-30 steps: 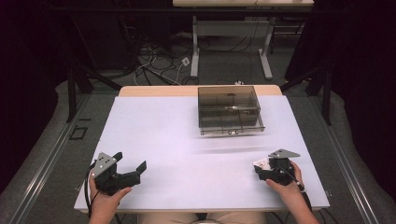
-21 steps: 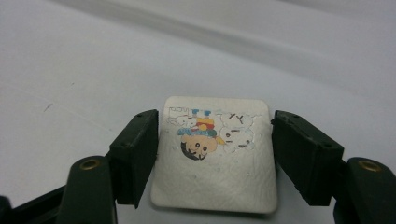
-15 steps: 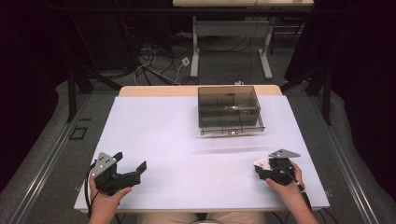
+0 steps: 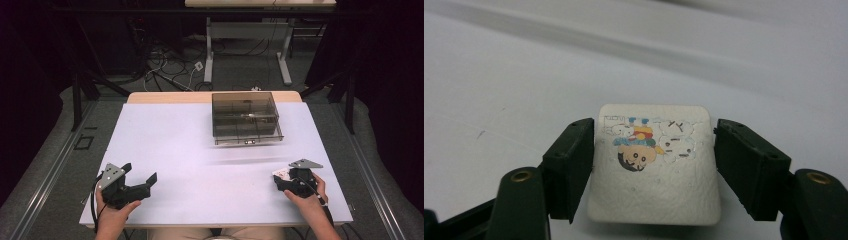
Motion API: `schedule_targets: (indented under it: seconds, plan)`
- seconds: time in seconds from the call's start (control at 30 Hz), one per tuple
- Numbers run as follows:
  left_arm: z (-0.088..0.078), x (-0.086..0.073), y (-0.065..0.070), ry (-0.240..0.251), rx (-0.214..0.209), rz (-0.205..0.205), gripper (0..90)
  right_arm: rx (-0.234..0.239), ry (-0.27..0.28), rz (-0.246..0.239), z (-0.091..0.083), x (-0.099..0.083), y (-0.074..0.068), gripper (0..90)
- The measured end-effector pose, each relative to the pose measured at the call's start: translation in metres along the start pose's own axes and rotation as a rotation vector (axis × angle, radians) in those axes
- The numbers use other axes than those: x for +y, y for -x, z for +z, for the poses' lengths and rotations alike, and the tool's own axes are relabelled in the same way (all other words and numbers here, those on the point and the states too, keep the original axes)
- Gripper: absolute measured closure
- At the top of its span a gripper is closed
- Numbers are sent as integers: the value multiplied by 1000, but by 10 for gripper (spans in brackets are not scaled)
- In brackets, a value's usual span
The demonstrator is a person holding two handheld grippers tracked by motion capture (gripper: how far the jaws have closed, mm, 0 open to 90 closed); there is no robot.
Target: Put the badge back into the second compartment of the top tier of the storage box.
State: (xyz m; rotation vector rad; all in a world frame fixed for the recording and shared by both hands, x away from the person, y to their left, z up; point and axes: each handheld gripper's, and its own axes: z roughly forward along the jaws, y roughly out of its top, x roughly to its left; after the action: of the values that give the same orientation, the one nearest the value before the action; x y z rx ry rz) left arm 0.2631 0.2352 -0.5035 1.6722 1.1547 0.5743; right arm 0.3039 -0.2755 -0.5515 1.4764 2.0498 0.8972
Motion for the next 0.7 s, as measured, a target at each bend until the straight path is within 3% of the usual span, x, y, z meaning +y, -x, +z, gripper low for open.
schedule_targets:
  seconds: [0.33, 0.7]
  plan:
    - [0, 0, 0, 0, -2, -1, 23, 8, -1, 26, 0, 1, 0, 332]
    - [0, 0, 0, -1, -4, -3, 24, -16, 18, 69, -3, 3, 1, 332]
